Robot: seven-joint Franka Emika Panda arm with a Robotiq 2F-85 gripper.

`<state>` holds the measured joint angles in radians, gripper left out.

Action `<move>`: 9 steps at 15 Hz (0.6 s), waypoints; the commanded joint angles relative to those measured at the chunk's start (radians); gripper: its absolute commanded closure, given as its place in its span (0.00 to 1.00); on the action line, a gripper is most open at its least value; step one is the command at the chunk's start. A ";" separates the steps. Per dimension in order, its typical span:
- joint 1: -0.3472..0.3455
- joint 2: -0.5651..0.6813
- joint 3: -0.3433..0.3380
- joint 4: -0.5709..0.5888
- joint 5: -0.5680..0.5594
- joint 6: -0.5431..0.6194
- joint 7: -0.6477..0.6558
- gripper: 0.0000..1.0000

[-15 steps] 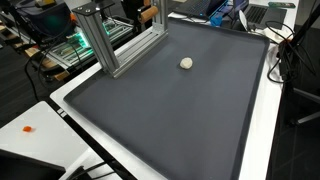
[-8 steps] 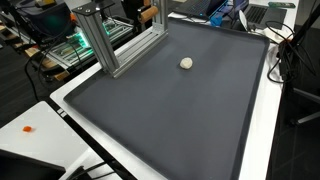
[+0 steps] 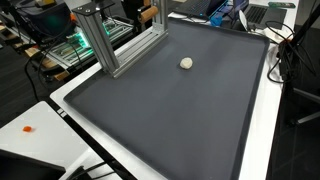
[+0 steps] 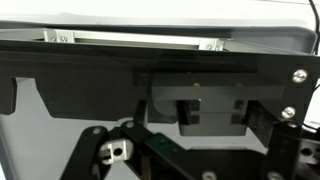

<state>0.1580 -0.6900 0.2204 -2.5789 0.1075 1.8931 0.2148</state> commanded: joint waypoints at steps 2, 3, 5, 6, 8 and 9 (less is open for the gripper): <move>0.003 -0.012 0.006 -0.025 0.016 0.031 0.024 0.04; 0.003 -0.010 0.007 -0.024 0.017 0.029 0.026 0.05; 0.001 -0.009 0.006 -0.024 0.017 0.028 0.031 0.09; 0.000 -0.009 0.006 -0.024 0.017 0.028 0.034 0.12; 0.000 -0.008 0.004 -0.024 0.020 0.028 0.039 0.25; 0.001 -0.008 0.004 -0.024 0.022 0.029 0.040 0.29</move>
<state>0.1581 -0.6893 0.2208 -2.5807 0.1114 1.9012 0.2363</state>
